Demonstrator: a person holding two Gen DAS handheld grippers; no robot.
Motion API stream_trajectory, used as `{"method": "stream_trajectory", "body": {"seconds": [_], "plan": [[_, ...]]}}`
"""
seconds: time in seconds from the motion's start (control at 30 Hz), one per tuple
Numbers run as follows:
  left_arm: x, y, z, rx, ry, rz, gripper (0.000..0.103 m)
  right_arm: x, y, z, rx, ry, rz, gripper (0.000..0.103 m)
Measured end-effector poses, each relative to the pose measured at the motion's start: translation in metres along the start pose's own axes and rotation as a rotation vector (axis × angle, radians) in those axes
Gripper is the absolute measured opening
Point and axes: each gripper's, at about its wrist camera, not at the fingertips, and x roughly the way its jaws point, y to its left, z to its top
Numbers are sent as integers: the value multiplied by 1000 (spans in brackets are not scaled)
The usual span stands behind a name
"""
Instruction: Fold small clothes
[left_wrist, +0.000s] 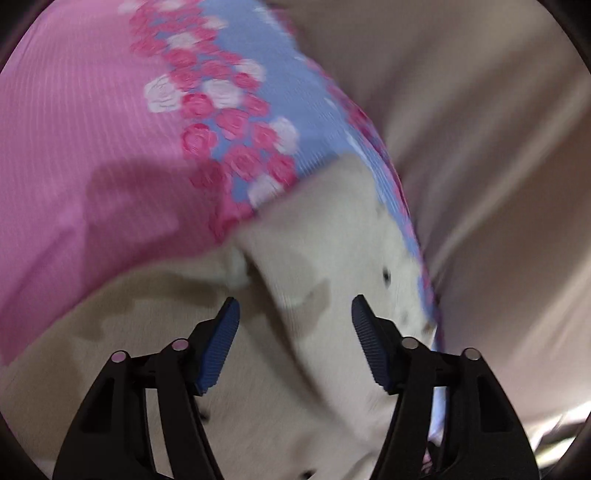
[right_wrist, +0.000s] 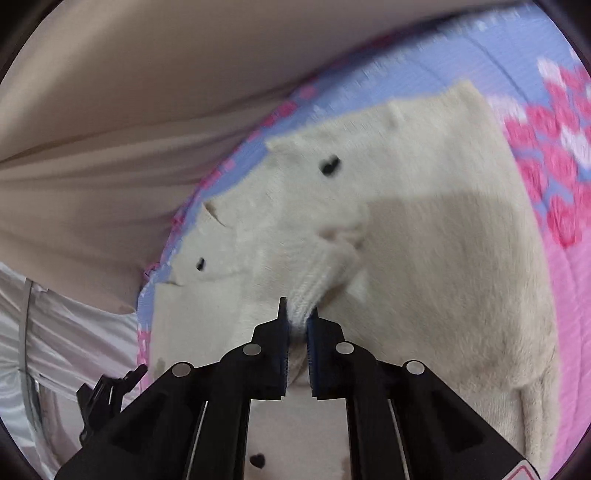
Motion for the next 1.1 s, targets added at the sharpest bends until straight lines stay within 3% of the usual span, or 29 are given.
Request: {"method": "stream_trajectory", "body": {"seconds": [0.1, 0.17, 0.2, 0.27, 0.37, 0.5, 0.57, 0.63, 0.7, 0.77, 0.9, 1.0, 1.1], "plan": [[12, 18, 20, -171, 8, -60, 34, -36, 10, 14, -39, -123, 19, 7], [19, 23, 25, -209, 20, -57, 29, -58, 1, 21, -28, -192, 13, 7], [24, 25, 25, -214, 35, -51, 21, -63, -10, 23, -20, -210, -22, 6], [29, 27, 21, -212, 41, -52, 20, -55, -40, 23, 30, -183, -97, 6], [32, 29, 13, -194, 16, -55, 13, -21, -80, 10, 46, -70, -234, 5], [31, 22, 14, -140, 7, -23, 12, -23, -94, -1, 98, -106, -162, 4], [29, 13, 10, -63, 8, 7, 15, -30, -90, -5, 79, -85, -185, 7], [24, 5, 5, -8, 10, 5, 17, -55, -64, -9, -14, -129, -313, 17], [17, 2, 1, 34, 12, -20, 29, -83, -27, -25, -137, -207, -387, 24], [16, 4, 0, 39, 13, -14, 34, -84, 13, -36, -250, -167, -284, 24], [22, 25, 4, -70, 39, -51, 34, -10, 110, -51, -420, 63, -52, 24], [22, 31, 8, -126, 49, -89, 35, 60, 182, -48, -522, 201, 34, 27], [24, 33, 9, -141, 56, -110, 36, 134, 239, -36, -603, 274, 41, 33]]}}
